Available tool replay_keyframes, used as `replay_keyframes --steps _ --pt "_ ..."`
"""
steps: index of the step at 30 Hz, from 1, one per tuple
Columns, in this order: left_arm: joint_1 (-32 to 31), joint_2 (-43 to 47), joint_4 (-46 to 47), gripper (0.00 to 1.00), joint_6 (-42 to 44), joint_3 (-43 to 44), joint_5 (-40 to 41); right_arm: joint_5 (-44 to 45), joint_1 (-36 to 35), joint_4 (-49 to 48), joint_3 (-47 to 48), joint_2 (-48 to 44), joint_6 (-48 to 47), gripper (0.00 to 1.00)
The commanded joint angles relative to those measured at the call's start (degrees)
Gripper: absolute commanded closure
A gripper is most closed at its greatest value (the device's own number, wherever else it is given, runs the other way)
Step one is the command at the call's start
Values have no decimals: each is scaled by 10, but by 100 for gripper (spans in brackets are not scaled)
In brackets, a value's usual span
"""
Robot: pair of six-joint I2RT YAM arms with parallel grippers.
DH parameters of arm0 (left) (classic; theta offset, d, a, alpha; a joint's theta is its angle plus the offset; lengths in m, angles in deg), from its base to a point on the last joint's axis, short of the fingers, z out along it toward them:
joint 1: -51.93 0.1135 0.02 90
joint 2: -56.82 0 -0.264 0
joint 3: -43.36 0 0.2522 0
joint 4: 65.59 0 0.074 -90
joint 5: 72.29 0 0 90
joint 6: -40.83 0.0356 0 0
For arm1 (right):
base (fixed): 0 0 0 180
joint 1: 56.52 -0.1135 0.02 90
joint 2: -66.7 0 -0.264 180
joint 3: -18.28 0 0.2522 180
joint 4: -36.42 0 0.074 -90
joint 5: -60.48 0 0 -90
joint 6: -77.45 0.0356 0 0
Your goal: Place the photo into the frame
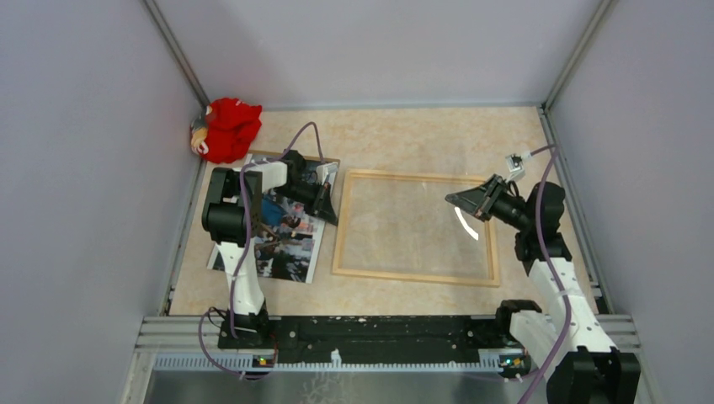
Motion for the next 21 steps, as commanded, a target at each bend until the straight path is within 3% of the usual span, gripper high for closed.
replay_keyframes --steps 1,21 --pt "3 -14 -3 100 20 13 15 -25 -5 -67 -10 -26 11 100" --pt "3 -14 -8 100 23 16 16 -21 -5 -215 -33 -42 90 100"
